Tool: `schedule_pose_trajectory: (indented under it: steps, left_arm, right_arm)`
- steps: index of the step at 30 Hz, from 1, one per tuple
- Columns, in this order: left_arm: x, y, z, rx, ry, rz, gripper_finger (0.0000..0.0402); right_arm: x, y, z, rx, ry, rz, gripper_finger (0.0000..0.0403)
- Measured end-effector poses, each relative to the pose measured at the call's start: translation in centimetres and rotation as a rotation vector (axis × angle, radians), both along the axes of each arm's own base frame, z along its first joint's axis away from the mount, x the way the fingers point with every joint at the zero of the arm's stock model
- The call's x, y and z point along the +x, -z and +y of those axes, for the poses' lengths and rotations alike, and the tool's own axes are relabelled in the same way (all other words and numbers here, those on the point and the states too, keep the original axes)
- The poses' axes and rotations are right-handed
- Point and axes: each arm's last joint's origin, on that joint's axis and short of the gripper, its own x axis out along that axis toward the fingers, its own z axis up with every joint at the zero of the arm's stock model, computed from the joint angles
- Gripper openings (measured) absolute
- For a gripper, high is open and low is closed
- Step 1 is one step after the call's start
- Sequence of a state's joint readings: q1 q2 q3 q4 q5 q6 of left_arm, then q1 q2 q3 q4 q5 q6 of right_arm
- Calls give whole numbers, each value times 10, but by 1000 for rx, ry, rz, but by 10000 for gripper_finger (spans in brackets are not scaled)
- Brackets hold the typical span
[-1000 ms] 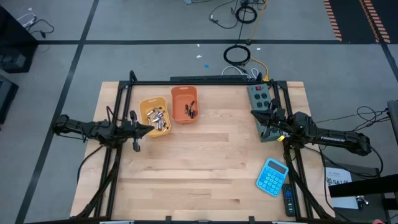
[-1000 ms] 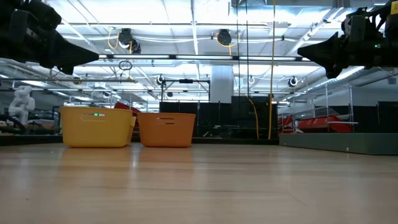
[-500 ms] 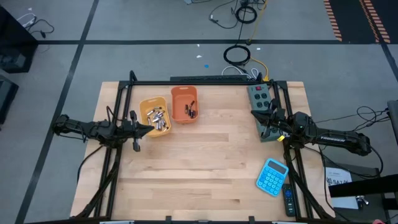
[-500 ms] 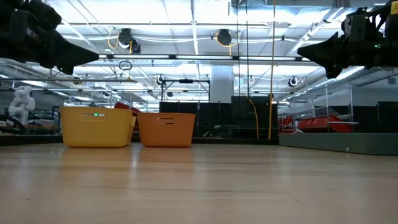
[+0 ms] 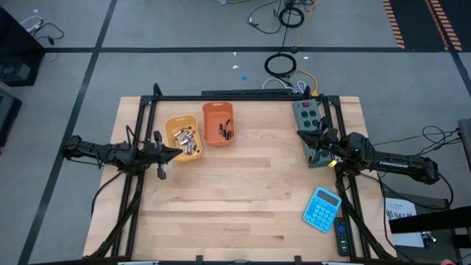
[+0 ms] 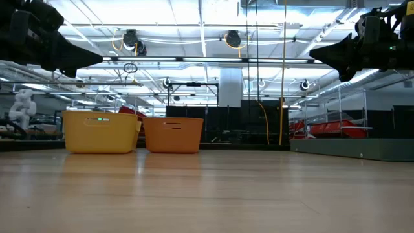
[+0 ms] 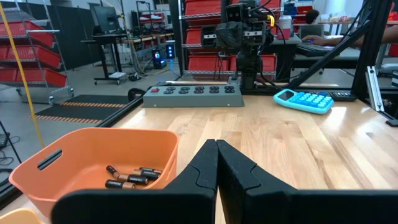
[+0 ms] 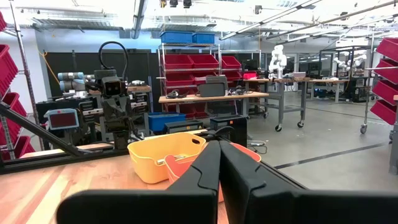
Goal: Sort batteries
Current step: Return to Home Position
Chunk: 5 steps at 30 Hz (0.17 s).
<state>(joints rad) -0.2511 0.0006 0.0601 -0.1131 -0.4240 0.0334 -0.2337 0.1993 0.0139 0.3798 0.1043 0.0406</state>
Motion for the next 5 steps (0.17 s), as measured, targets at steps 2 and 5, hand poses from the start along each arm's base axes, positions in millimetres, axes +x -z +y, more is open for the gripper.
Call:
schedule_pose_trajectory:
  steps: [2, 5]
  left_arm:
    - [0, 0, 0, 0, 0, 0, 7]
    - [0, 0, 0, 0, 0, 0, 7]
  right_arm:
    - [0, 0, 0, 0, 0, 0, 0]
    - [0, 0, 0, 0, 0, 0, 0]
